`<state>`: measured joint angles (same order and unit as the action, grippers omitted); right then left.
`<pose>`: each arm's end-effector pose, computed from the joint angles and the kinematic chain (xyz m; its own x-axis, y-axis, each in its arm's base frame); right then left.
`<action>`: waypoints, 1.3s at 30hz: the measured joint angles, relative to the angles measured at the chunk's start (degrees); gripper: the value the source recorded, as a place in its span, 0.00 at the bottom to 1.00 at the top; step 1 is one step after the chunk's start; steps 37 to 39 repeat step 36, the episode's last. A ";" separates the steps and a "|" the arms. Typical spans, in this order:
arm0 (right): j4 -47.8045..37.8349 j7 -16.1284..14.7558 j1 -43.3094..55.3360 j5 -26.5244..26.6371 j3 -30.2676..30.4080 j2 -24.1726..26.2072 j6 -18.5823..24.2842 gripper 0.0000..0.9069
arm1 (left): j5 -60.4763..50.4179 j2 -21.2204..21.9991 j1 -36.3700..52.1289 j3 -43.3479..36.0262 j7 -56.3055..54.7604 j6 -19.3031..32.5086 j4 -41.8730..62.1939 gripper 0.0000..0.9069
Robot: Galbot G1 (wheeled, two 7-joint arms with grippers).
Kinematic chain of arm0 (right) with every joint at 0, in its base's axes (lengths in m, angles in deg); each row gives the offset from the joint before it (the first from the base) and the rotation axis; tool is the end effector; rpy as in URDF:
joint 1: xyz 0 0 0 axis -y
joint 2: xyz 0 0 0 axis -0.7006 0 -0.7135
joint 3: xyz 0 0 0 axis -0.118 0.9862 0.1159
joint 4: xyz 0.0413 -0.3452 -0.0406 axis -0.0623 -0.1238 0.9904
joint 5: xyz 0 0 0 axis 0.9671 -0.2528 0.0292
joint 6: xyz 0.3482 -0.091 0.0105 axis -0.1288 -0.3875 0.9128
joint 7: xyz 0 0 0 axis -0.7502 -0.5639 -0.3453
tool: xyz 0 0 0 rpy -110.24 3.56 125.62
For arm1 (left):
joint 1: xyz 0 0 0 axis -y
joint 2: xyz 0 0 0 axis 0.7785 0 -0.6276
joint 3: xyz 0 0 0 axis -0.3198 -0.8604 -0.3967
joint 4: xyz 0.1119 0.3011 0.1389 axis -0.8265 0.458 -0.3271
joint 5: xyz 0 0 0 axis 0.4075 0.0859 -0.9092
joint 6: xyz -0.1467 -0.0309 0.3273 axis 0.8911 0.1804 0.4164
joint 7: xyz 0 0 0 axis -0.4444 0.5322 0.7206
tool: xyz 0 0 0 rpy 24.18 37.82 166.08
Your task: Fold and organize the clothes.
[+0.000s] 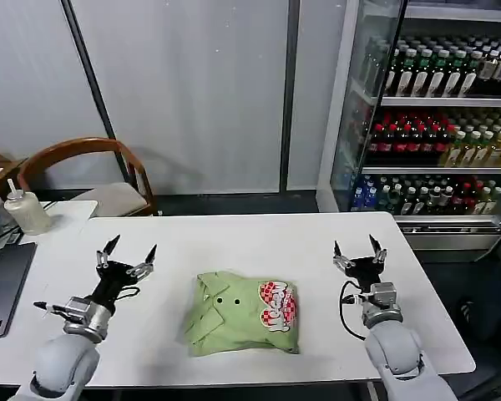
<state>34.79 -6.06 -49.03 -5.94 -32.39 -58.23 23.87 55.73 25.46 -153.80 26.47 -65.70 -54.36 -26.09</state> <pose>0.3284 -0.0488 -0.2868 -0.9973 -0.0021 0.0729 -0.0174 0.9776 -0.2098 0.2917 0.1386 -0.2717 -0.9913 0.1315 -0.0013 0.1266 0.9568 0.2619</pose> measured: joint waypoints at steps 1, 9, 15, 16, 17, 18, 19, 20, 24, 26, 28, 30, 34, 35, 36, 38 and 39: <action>-0.23 -0.03 0.09 -0.08 0.15 -0.04 0.19 1.00 | -0.60 -0.07 -0.39 0.30 -0.03 0.47 -0.05 1.00; -0.73 -0.59 0.32 -0.75 0.77 -0.18 1.08 1.00 | -4.84 0.08 -2.35 0.71 -0.68 3.05 -0.40 1.00; -1.22 -1.60 0.97 -2.03 0.65 0.10 0.73 1.00 | -4.45 -0.14 -2.09 1.12 -1.42 2.69 -0.66 1.00; -1.40 -1.86 0.95 -2.33 0.51 0.20 0.70 1.00 | -3.99 -0.09 -1.96 1.19 -1.61 2.33 -0.82 1.00; -1.44 -2.14 0.88 -2.67 0.37 0.36 0.74 1.00 | -3.68 -0.01 -1.85 1.28 -1.67 2.05 -0.95 1.00; -1.50 -2.38 0.85 -3.00 0.25 0.50 0.82 1.00 | -3.41 0.07 -1.72 1.31 -1.77 1.85 -1.08 1.00; -1.50 -2.73 0.77 -3.39 0.10 0.68 1.02 1.00 | -3.15 0.16 -1.56 1.30 -1.87 1.59 -1.24 1.00; -1.49 -3.09 0.65 -3.78 -0.09 0.90 1.29 1.00 | -2.86 0.31 -1.35 1.31 -2.05 1.28 -1.34 1.00; -1.40 -3.96 0.30 -4.70 -0.78 1.49 2.26 1.00 | -2.11 0.93 -0.91 1.32 -2.46 0.21 -1.28 1.00; -1.39 -4.20 0.09 -5.04 -0.81 1.81 2.75 1.00 | -2.18 1.07 -0.91 1.36 -2.70 0.09 -1.03 1.00; -1.36 -4.30 0.06 -5.28 -0.91 2.15 3.27 1.00 | -2.71 1.15 -0.80 1.49 -2.87 -0.13 -0.84 1.00; -1.39 -4.24 0.23 -5.48 -1.21 2.41 3.78 1.00 | -3.22 1.41 -0.56 1.52 -3.21 -0.57 -0.88 1.00; -2.03 -3.85 0.55 -6.16 -1.04 2.38 3.96 1.00 | -4.18 2.43 -0.80 2.01 -3.65 -0.82 -0.96 1.00; -2.07 -3.81 0.54 -6.33 -0.84 2.39 3.96 1.00 | -4.44 2.73 -1.00 2.17 -3.71 -0.78 -1.01 1.00; -2.09 -3.80 0.52 -6.53 -0.62 2.47 4.00 1.00 | -4.74 2.96 -1.21 2.32 -3.82 -0.69 -1.07 1.00; -2.09 -3.80 0.52 -6.53 -0.62 2.47 4.00 1.00 | -4.74 2.96 -1.21 2.32 -3.82 -0.69 -1.07 1.00; -2.09 -3.80 0.52 -6.53 -0.62 2.47 4.00 1.00 | -4.74 2.96 -1.21 2.32 -3.82 -0.69 -1.07 1.00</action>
